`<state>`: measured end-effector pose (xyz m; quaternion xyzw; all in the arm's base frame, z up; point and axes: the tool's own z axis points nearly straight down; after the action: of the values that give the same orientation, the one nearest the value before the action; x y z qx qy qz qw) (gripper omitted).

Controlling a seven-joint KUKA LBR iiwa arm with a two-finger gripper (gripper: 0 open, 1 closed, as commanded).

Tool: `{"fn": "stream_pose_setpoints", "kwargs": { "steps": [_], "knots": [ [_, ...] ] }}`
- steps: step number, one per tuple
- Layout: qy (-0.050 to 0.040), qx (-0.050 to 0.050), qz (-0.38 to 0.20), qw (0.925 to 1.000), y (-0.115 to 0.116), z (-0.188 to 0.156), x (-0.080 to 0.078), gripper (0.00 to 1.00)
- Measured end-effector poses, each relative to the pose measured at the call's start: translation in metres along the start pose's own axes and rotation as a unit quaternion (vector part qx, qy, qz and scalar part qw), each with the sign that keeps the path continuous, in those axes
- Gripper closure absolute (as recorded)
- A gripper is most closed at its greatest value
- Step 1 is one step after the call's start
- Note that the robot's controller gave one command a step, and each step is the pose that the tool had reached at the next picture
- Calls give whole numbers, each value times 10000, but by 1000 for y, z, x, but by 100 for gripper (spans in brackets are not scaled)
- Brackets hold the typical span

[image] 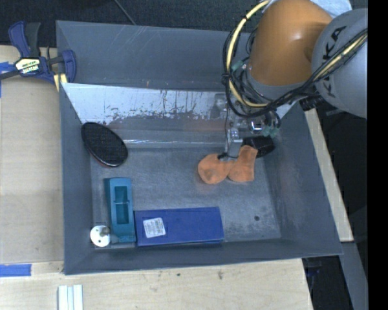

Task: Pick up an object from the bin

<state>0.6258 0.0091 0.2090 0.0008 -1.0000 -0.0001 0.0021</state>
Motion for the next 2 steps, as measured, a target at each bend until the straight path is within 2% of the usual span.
{"fn": "stream_pose_setpoints", "kwargs": {
  "steps": [1, 2],
  "knots": [
    [-41, 0, 1, 10000, 0, -5, -1, 0],
    [-66, 0, -363, 9993, -17, 30, 22, 0]
  ]
}}
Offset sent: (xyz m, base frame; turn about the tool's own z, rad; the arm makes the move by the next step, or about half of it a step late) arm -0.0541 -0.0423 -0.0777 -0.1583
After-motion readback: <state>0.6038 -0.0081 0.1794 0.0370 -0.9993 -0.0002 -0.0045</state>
